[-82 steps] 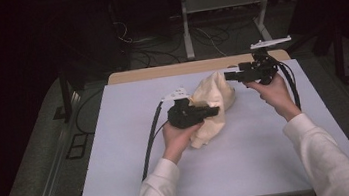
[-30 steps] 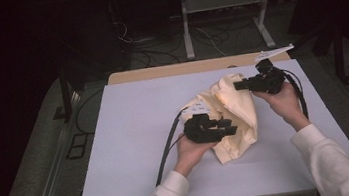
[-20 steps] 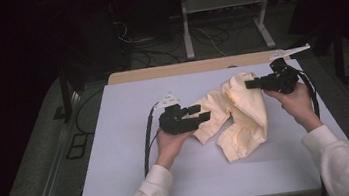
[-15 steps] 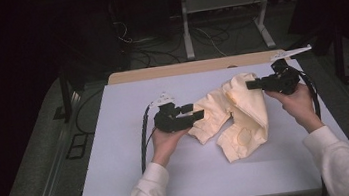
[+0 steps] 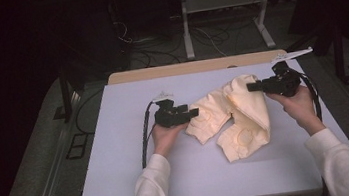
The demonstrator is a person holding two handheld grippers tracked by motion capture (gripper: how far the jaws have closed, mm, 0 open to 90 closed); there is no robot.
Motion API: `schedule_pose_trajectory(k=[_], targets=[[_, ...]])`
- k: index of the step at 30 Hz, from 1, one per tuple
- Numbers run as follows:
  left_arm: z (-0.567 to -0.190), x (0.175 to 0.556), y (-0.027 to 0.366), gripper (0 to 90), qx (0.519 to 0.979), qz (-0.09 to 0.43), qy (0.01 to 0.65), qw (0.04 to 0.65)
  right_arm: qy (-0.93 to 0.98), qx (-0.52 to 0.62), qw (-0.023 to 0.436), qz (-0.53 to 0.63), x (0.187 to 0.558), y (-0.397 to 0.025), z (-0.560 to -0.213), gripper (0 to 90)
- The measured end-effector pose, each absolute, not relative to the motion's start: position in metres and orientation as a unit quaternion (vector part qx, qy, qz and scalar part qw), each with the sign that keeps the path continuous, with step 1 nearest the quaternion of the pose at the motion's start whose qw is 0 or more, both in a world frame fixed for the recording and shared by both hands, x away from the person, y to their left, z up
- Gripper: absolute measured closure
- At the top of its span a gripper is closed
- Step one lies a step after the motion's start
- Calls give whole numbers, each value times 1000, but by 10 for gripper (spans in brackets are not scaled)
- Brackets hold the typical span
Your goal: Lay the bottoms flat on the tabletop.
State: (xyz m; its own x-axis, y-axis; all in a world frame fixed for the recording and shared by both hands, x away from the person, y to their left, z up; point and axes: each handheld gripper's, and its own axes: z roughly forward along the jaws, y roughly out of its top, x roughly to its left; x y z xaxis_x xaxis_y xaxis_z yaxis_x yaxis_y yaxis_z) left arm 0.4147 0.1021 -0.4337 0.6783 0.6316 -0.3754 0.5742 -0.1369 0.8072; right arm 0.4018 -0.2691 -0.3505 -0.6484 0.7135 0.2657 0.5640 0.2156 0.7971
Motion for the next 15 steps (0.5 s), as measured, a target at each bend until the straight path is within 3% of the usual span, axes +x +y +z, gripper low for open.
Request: schedule_pose_trajectory(k=[9, 15], targets=[[-447, 432, 108, 398, 734, 12, 444, 514, 772, 416, 78, 474, 397, -277, -354, 822], [-453, 437, 99, 420, 748, -11, 440, 497, 768, 427, 75, 471, 395, -287, -359, 819]])
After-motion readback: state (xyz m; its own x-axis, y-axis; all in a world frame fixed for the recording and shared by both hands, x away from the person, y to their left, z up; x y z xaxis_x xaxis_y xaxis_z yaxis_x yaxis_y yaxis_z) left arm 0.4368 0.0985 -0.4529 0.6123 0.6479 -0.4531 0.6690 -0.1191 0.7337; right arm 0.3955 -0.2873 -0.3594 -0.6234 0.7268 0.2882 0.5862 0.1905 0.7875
